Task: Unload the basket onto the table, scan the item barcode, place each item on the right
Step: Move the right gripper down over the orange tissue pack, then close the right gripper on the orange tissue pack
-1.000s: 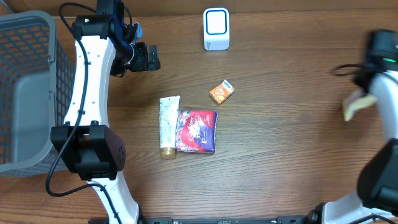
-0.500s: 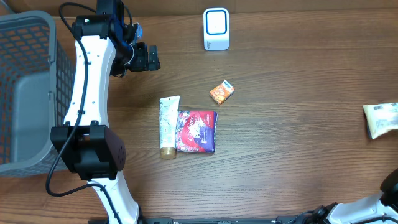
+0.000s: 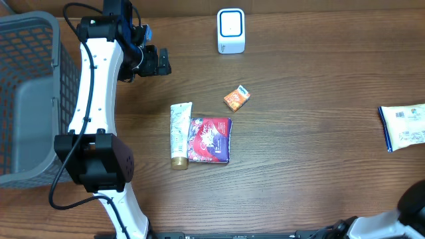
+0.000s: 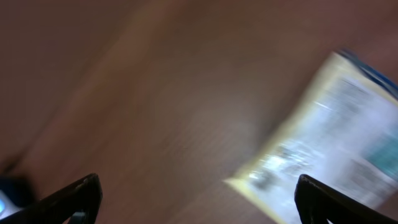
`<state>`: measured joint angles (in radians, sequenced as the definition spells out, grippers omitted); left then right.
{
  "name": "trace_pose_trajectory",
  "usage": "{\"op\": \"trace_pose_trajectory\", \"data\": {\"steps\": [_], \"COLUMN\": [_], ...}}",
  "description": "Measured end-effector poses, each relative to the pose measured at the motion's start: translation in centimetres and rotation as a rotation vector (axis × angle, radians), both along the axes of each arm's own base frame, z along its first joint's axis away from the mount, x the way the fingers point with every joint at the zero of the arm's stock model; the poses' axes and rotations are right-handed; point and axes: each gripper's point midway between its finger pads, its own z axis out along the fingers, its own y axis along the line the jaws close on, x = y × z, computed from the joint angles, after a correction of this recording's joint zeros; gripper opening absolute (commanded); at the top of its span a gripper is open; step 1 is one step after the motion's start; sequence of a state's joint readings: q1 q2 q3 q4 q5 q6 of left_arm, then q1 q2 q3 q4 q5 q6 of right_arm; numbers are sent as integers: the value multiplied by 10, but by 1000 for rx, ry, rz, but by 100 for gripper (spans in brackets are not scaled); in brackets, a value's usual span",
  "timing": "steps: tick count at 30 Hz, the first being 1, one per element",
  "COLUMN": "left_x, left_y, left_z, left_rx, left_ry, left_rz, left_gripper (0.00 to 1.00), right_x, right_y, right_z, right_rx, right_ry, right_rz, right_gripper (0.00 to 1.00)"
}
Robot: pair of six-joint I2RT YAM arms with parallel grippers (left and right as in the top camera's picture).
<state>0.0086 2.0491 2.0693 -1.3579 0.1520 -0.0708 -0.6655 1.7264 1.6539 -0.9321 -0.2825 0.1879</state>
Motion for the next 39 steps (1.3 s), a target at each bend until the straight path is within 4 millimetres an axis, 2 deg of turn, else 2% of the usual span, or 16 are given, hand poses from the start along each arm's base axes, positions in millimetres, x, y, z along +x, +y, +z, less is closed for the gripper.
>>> {"op": "trace_pose_trajectory", "data": {"steps": [2, 3, 4, 5, 6, 7, 8, 13, 14, 17, 20, 25, 30, 35, 39], "left_x": [0, 0, 0, 0, 0, 0, 0, 0, 0, 0, 0, 0, 0, 0, 0], "left_y": [0, 0, 0, 0, 0, 0, 0, 0, 0, 0, 0, 0, 0, 0, 0], "left_z": [0, 0, 0, 0, 0, 0, 0, 0, 0, 0, 0, 0, 0, 0, 0], "left_rx": [0, 0, 0, 0, 0, 0, 0, 0, 0, 0, 0, 0, 0, 0, 0], "left_ry": [0, 0, 0, 0, 0, 0, 0, 0, 0, 0, 0, 0, 0, 0, 0], "left_rz": [0, 0, 0, 0, 0, 0, 0, 0, 0, 0, 0, 0, 0, 0, 0], "left_gripper": [100, 100, 100, 100, 100, 100, 100, 100, 100, 100, 100, 100, 100, 100, 100], "right_x": [26, 38, 48, 58, 65, 67, 70, 79, 75, 69, 65, 68, 68, 70, 60], "right_y": [49, 79, 112, 154, 197, 224, 275, 375, 404, 432, 448, 452, 454, 471, 483], "right_z": [35, 46, 54, 56, 52, 47, 32, -26, -50, -80, -107, -138, -150, -152, -176], "right_rx": [-60, -92, -119, -146, -168, -176, -186, -266, -280, -293, -305, -313, -328, -400, -414], "right_ry": [-101, -129, -150, -161, -160, -155, -139, -75, -39, 14, 57, 105, 124, 107, 156], "right_rz": [194, 297, 402, 533, 665, 747, 901, 1189, 1268, 1349, 1401, 1424, 1435, 1449, 1488], "right_gripper": [100, 100, 100, 100, 100, 100, 100, 100, 100, 100, 100, 100, 100, 100, 100]}}
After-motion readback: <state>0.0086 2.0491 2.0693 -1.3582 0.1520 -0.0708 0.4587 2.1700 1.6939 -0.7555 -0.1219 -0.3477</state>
